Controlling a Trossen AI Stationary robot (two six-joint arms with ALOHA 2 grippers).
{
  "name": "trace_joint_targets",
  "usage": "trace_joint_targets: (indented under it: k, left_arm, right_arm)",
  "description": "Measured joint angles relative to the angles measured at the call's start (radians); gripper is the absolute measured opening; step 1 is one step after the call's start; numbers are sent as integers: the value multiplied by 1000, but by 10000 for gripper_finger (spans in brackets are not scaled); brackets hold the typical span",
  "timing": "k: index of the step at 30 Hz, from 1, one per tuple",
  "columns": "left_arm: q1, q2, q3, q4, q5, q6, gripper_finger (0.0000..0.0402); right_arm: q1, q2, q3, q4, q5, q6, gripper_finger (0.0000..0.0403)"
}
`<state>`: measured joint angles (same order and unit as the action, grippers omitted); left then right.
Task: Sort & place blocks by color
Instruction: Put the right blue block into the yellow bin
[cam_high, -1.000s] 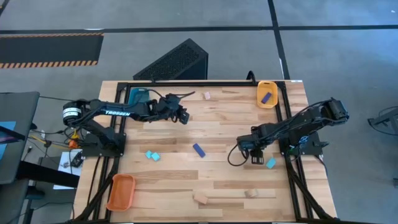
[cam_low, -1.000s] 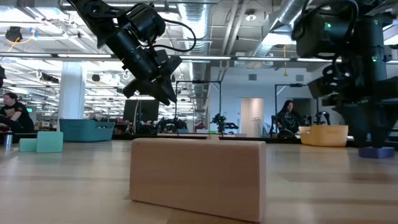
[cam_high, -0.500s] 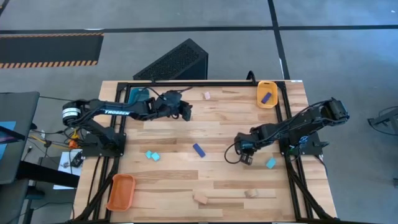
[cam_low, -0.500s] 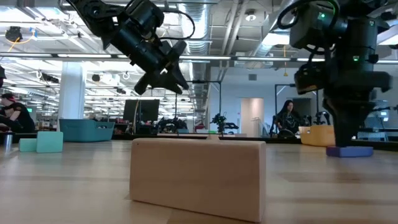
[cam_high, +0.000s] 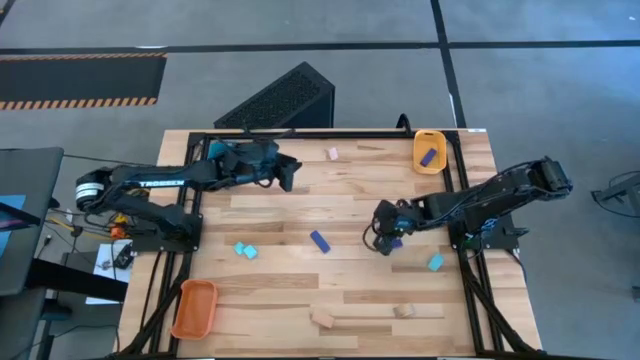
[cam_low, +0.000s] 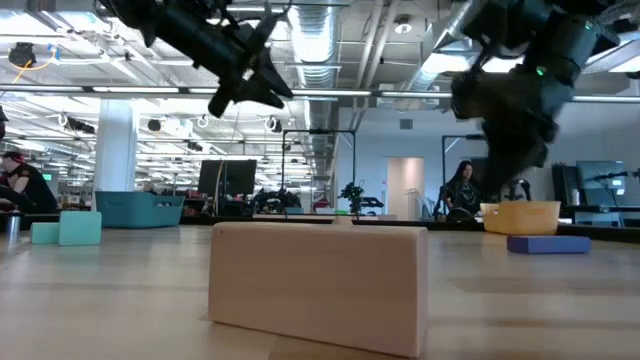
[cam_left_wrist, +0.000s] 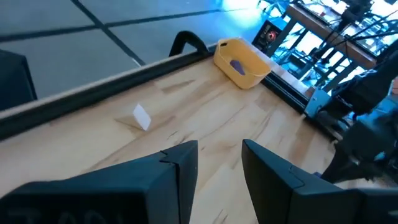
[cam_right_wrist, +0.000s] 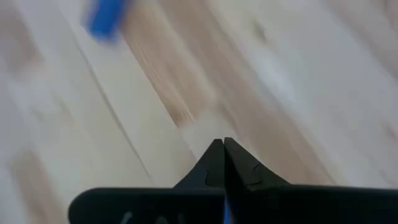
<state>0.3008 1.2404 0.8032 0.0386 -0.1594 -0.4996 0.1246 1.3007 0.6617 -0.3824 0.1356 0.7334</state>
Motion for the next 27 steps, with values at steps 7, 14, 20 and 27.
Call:
trace_joint_targets:
  k: [7,14,20,27]
  left_arm:
    - [-38,-69,0,1,-4,96,112]
    - [-134,-27,1,30,-118,97,120]
    - [-220,73,0,181,-142,43,160]
    - [-202,87,0,160,-139,-205,217]
  right_arm:
    - [-64,-101,1,162,2,1,4]
    - [-105,-173,3,329,1,-2,3]
    - [-105,-200,3,450,2,-21,3]
    - [-141,-200,4,470,3,-88,3]
